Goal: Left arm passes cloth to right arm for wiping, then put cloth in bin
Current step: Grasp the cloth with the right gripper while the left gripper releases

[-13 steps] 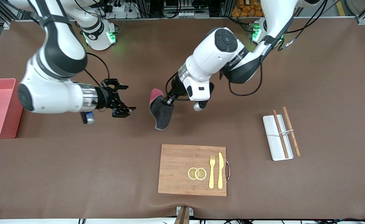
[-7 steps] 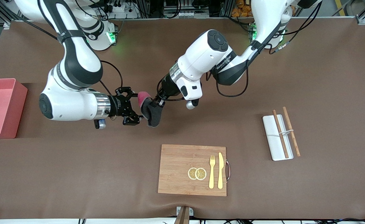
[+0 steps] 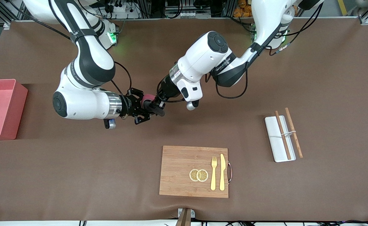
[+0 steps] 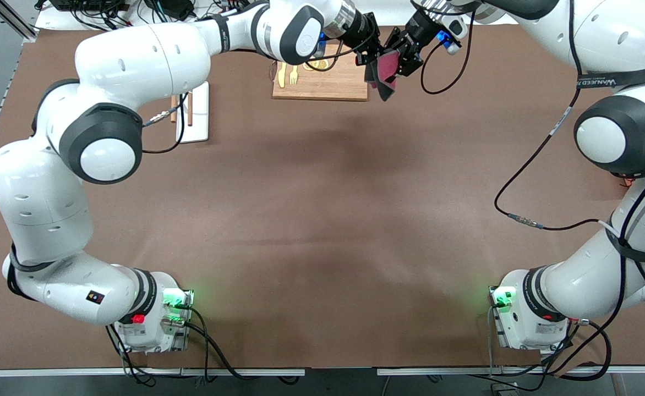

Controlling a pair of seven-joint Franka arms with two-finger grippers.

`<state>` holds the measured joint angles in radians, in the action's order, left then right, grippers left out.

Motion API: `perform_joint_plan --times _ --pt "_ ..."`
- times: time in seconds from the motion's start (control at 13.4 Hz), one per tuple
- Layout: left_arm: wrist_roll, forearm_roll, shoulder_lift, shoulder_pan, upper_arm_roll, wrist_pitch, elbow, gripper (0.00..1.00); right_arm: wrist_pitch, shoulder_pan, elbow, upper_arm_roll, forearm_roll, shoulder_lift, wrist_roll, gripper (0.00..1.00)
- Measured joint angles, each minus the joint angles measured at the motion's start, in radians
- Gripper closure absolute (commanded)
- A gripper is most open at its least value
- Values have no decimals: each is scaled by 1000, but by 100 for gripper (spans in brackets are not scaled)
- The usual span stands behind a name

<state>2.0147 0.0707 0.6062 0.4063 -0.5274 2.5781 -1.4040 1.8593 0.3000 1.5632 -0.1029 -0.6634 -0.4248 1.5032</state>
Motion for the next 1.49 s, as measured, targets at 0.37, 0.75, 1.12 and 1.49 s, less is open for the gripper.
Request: perform_joint_plan --times 0.37,0.75,1.12,1.49 --pt "-1 0 1 -2 9 0 2 100 8 3 0 2 5 -1 -2 100" --pt "-4 -2 2 -9 11 1 7 0 11 3 -2 7 46 -1 -52 100" --pt "-112 -55 -22 -76 12 -122 34 0 13 -6 2 27 115 -17 -183 100" --pt "-435 -55 -150 -242 8 -445 43 0 118 -67 30 35 358 -59 -353 100"
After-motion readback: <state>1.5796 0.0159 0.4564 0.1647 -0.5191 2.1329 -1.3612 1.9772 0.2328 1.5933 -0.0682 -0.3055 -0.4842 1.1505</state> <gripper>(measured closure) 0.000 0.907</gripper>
